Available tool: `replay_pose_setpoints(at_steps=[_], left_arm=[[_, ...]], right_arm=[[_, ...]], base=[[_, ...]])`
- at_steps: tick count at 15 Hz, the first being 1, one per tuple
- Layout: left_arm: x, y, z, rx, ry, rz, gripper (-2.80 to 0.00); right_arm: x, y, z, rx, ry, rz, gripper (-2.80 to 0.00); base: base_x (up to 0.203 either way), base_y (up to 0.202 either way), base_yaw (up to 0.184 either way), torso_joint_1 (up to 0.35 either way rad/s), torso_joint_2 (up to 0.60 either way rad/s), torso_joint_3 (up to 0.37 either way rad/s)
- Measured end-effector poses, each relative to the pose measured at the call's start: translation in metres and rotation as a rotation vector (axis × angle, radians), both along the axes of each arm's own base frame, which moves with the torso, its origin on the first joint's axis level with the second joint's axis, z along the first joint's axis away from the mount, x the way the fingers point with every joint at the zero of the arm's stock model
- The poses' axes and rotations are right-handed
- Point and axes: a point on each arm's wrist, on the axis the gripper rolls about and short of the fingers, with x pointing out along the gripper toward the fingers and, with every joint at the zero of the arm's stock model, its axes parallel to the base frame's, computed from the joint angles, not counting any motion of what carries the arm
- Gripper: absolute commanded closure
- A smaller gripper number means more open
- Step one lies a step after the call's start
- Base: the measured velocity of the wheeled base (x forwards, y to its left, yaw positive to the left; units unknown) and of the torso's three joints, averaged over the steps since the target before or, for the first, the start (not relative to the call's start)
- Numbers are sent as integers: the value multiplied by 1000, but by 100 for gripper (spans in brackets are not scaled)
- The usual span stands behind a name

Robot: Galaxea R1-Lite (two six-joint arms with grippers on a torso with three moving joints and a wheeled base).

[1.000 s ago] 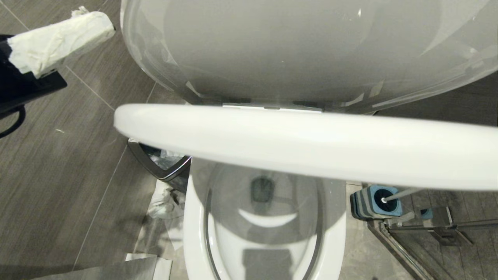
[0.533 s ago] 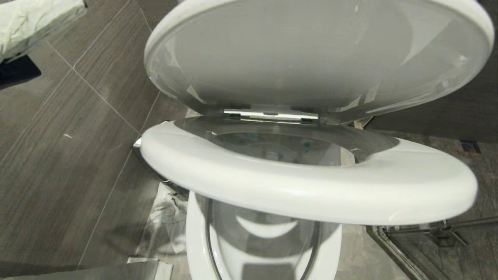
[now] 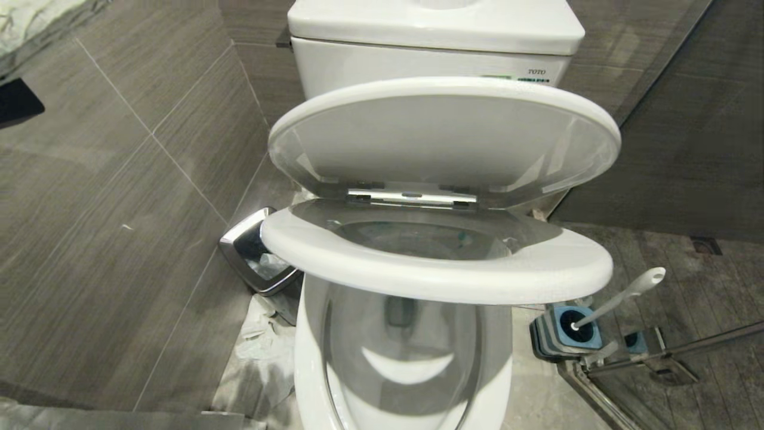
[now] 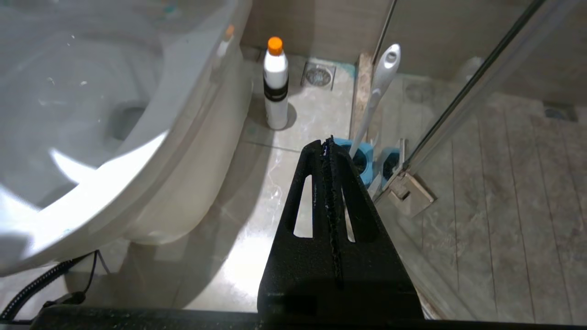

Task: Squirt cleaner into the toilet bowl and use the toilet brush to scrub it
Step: Close the toilet lid

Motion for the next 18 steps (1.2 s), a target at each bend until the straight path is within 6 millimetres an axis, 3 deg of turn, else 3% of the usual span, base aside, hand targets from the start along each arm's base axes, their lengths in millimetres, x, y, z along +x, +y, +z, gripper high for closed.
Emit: replay_pose_setpoints(at_steps=[14, 18], left_arm=[[1, 0, -3, 3, 5, 1, 0], [4, -1, -5, 8, 29, -4, 0]], right_arm=[[0, 0, 0, 0, 0, 0, 0], [0, 0, 0, 0, 0, 0, 0]], base=[[0, 0, 0, 0, 3, 201], [0, 0, 0, 3, 1, 47]])
